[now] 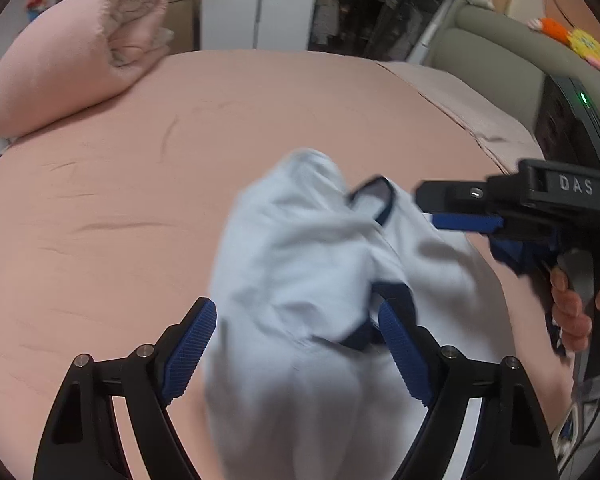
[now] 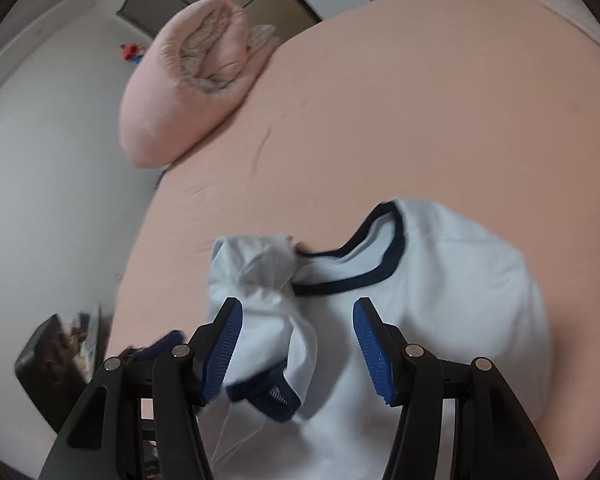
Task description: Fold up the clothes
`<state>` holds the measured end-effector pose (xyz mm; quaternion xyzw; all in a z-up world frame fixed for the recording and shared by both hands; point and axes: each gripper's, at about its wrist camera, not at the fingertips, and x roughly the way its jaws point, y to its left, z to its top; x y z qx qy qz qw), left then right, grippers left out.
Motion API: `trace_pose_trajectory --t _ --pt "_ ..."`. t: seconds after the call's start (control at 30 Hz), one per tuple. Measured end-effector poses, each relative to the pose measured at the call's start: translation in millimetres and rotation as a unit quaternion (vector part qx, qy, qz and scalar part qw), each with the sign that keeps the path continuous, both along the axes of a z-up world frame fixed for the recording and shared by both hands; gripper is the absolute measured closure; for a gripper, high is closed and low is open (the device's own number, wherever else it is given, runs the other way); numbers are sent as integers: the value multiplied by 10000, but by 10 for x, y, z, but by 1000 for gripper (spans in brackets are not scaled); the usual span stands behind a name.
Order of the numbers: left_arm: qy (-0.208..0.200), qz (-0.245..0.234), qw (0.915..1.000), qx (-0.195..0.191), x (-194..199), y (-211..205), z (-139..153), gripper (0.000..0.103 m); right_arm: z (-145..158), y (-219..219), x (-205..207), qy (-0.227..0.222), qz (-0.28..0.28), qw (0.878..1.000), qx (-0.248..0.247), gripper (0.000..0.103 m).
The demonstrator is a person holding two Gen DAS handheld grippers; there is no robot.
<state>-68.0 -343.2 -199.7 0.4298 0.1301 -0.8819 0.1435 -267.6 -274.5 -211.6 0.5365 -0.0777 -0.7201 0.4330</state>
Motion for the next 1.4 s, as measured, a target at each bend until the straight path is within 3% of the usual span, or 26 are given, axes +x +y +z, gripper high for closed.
trace_pose_trajectory --t 0.1,0.2,0.27,0.37,0.63,0.7,0.73,0.77,0.93,1.03,1.17,1.4 --pt "-158 -180 9997 -86 -104 91 -110 20 -73 1 165 45 335 9993 180 46" --pt "-207 -226 9994 162 -205 114 -241 21 -165 -100 246 -75 573 9982 182 46" --pt "-250 -138 9991 304 -228 98 -311 39 -240 -238 268 -117 616 9976 300 46" --pt "-259 -34 9990 373 -235 41 -374 55 -282 -408 266 -211 585 9977 281 46" --pt "-123 -187 9997 81 -54 157 -262 70 -410 -814 297 -389 518 9967 487 47" --pt "-60 -210 9997 80 -6 173 -247 73 -434 -835 317 -467 475 9970 395 60" --pt "-29 -226 9997 67 18 183 -238 75 -432 -850 325 -454 481 9969 420 78" --pt "0 -240 9997 61 47 194 -229 76 -429 -864 333 -441 488 9968 444 89" --pt "140 -322 9994 -81 175 295 -171 76 -336 -893 398 -392 642 9963 420 92" --pt "193 -307 9987 -352 217 388 -122 75 -277 -970 385 -462 681 9962 270 92" --pt "293 -203 9991 -218 232 438 -86 62 -110 -1046 423 -461 822 9955 115 93" --pt "353 -207 9986 -337 254 514 31 62 125 -813 270 -560 614 9958 -376 93"
